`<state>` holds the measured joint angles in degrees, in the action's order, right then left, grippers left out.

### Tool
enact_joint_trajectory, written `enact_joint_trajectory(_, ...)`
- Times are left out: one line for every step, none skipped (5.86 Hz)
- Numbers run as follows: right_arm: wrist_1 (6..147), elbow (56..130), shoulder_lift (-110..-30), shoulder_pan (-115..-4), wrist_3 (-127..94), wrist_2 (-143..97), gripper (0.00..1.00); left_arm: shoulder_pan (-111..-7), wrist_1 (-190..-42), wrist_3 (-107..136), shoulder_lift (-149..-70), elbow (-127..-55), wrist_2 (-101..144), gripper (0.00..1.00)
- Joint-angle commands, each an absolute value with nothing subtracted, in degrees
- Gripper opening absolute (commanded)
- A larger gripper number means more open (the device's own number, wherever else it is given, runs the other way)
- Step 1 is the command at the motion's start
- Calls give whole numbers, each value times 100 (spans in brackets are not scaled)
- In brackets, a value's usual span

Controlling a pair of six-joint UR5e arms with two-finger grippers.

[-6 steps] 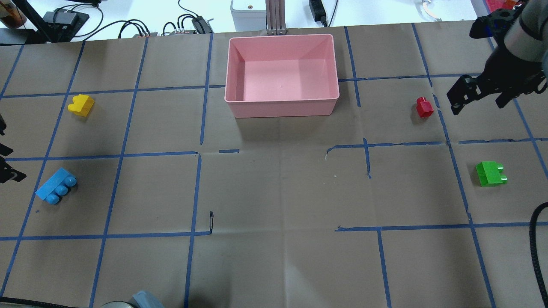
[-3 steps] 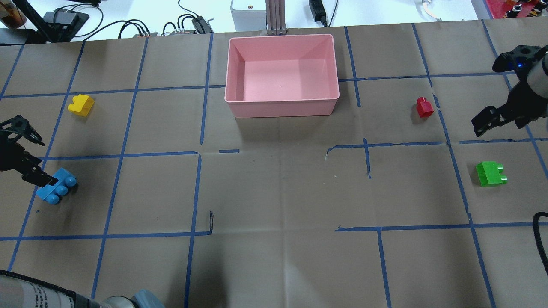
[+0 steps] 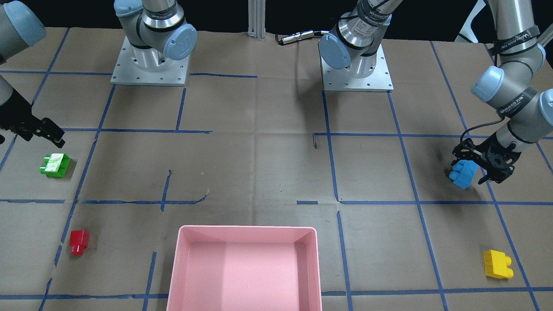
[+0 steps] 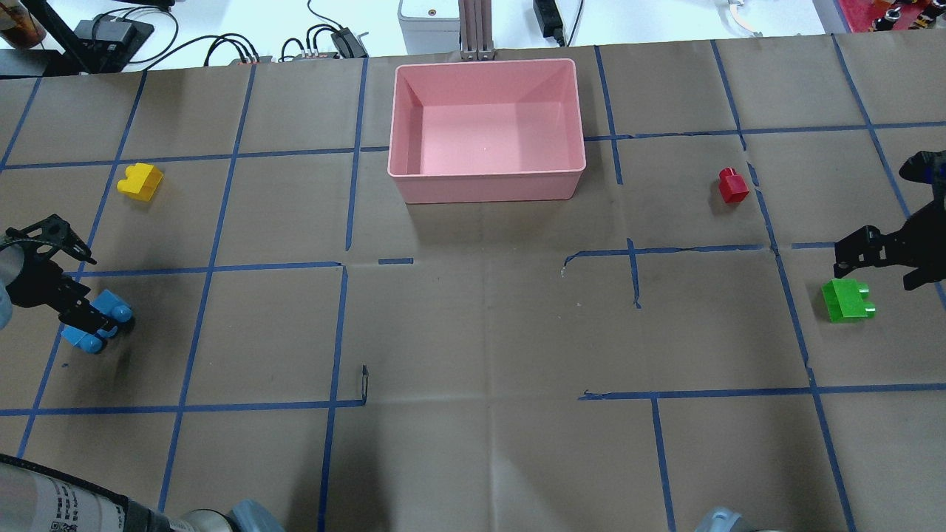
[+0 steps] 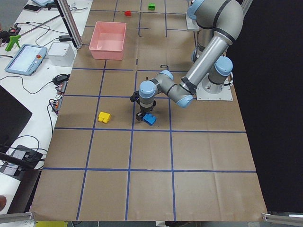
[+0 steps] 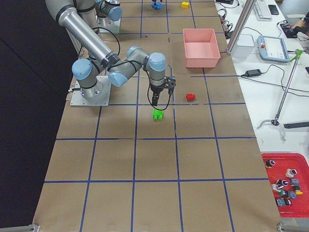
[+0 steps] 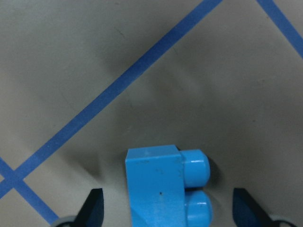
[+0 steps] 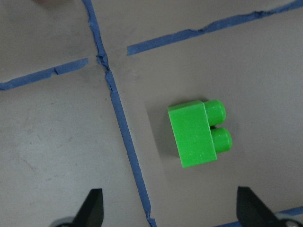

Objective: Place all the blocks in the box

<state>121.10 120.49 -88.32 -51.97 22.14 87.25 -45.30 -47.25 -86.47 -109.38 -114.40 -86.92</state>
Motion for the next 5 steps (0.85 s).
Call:
enact_joint_trajectory(12312, 12260, -8728, -5098, 3015, 8666, 99, -4526, -4684, -8614, -10977, -11470, -8701, 95)
enact_joint_trajectory(12635, 12261, -8580, -5089, 3667, 8666, 99, -4526, -4658, -8578, -11056, -11496, -8692, 95)
enact_joint_trajectory(13256, 12269, -8387, -5089, 4205, 8675, 96, -4526, -4493, -8613, -11152, -11496, -8701, 95)
enact_joint_trajectory(13576, 12270, -8159, -5089, 4280, 8710, 96, -4518, -4491, -8622, -11145, -11496, -8710, 92)
enact_joint_trajectory(13588, 12278, -8061, -5089, 4280, 8901, 96, -4518, -4500, -8631, -11127, -11496, -8719, 87)
